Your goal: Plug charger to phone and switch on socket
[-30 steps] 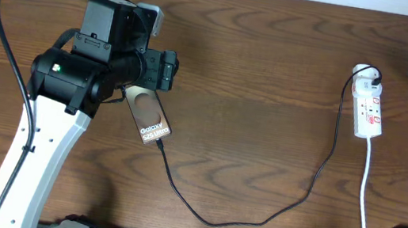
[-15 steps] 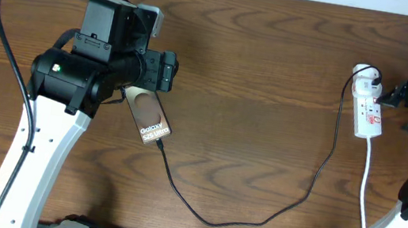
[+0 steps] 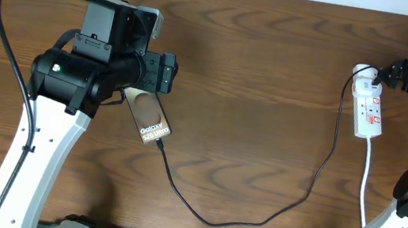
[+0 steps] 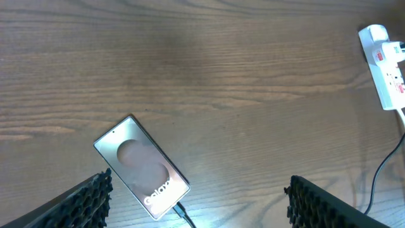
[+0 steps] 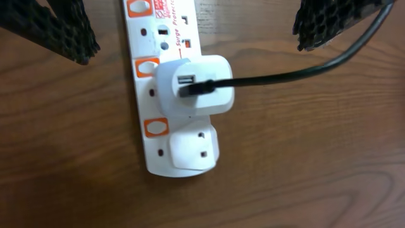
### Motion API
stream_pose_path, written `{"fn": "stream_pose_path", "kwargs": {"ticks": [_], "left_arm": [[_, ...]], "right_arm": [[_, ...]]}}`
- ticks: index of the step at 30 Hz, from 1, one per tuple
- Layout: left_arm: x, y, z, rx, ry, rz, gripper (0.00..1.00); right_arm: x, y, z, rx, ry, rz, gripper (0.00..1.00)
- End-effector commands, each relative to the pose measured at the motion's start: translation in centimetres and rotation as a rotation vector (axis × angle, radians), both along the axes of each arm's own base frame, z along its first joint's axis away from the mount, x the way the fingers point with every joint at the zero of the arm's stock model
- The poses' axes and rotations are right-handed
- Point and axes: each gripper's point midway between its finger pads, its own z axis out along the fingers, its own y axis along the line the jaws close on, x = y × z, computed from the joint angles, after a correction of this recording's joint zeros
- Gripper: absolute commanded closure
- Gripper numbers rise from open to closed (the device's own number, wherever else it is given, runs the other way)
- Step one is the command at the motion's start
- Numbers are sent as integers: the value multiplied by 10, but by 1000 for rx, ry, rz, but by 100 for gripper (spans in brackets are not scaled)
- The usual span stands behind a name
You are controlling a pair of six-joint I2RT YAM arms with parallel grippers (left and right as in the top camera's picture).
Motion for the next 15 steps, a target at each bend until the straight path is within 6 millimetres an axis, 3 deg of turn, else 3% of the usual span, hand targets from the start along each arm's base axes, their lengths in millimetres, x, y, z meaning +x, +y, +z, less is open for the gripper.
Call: {"fn": "stream_pose_path", "kwargs": {"ticks": [1,6,15], "left_arm": [[0,2,0,15,-5,1,13],[0,2,-1,12,0,5,13],[-3,3,-5,17,18,5,14]], "right_arm": [[1,14,-13,3,18,49,2],[-3,20,-31,63,92,-4,9],[-10,32,-70,135,191,12,8]]}}
